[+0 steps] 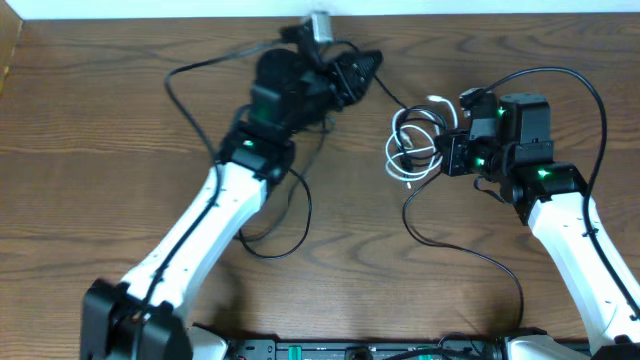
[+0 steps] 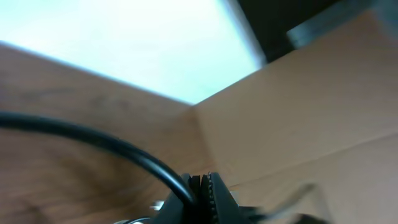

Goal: Untangle cables
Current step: 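Hold the white cable loop with the right gripper and pull black cable left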

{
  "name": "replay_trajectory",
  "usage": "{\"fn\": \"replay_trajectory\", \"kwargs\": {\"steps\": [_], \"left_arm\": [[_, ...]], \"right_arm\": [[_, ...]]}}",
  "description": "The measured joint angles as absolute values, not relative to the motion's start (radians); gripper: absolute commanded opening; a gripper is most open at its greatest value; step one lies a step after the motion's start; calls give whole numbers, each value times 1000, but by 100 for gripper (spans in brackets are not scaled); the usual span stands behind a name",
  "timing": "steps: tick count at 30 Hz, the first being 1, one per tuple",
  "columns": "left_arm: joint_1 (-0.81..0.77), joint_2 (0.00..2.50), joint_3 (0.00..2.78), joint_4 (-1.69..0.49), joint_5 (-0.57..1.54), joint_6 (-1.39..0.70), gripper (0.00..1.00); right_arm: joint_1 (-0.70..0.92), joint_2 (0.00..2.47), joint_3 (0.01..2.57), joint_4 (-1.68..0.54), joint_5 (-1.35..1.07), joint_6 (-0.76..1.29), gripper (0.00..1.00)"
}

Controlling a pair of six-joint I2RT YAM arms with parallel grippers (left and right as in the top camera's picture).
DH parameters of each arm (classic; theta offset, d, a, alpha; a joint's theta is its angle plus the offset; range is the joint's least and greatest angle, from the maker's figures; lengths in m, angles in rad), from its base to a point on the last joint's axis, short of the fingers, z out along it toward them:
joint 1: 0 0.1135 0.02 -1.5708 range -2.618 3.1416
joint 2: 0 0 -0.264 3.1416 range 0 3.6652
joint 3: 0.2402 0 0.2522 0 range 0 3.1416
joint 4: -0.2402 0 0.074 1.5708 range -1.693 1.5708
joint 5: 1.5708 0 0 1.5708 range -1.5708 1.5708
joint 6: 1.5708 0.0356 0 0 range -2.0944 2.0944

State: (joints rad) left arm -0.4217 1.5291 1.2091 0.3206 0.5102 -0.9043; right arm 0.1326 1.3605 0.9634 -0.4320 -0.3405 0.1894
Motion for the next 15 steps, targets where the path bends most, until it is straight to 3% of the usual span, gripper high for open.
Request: {"fn": "replay_trajectory", "kwargs": {"steps": [6, 7, 10, 12, 14, 15], "left_arm": [[-315, 1433, 1209, 500, 625, -1050, 7], [-297, 1421, 1209, 530, 637, -1075, 7], [-237, 1387, 1209, 606, 681, -1155, 8], [-199, 1370, 1209, 628, 701, -1198, 8], [-164, 1356, 1209, 631, 721, -1227, 7], [-150, 1353, 1209, 631, 731, -1235, 7]], "right_arm": [[133, 1371, 966, -493, -250, 217, 1], [133, 1373, 966, -497, -247, 218, 4], [133, 1402, 967, -530, -208, 224, 35], [133, 1426, 967, -543, -185, 243, 46], [133, 1448, 967, -541, -169, 256, 45], [133, 1453, 967, -540, -165, 261, 40]]}}
